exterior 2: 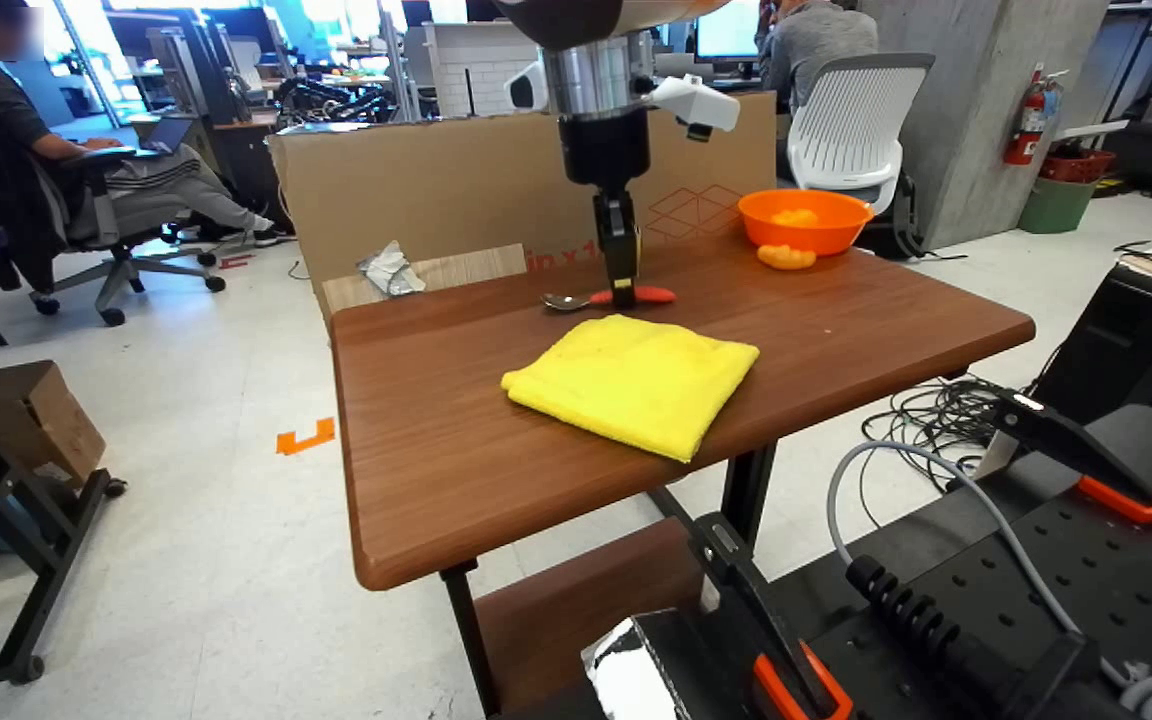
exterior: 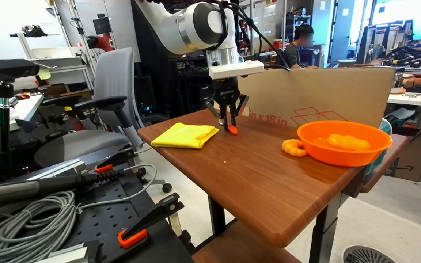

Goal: Move the spoon to the right

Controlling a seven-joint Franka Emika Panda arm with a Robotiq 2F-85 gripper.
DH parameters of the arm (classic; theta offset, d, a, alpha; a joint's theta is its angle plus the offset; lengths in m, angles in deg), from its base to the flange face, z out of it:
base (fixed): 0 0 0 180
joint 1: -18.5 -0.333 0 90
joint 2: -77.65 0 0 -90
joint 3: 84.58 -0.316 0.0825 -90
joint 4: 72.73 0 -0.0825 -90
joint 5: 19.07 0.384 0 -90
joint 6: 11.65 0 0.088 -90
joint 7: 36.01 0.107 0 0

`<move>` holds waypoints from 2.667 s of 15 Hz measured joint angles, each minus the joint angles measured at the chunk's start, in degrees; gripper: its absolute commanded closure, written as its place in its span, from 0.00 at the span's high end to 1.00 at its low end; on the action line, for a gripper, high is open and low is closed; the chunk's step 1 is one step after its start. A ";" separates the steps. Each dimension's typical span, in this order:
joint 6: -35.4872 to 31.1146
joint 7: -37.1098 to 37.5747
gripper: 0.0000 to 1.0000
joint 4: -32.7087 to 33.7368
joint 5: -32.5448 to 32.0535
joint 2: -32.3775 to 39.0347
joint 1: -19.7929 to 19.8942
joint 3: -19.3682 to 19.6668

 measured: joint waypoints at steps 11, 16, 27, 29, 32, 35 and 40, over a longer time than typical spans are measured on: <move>-1.28 -2.87 0.06 -1.85 -0.36 -5.41 2.00 0.23; -2.50 -7.26 0.06 -5.19 -0.38 -7.44 5.30 0.88; -11.65 -13.65 0.06 -14.68 -1.23 -8.10 10.95 4.14; -13.42 -14.80 0.06 -16.19 -1.23 -8.16 12.24 4.67; -16.22 -16.22 0.06 -18.10 -1.21 -8.68 13.77 4.96; -18.01 -17.02 0.47 -19.36 -1.21 -9.15 14.77 5.00; -18.08 -18.13 0.77 -19.76 -1.21 -9.31 15.52 5.03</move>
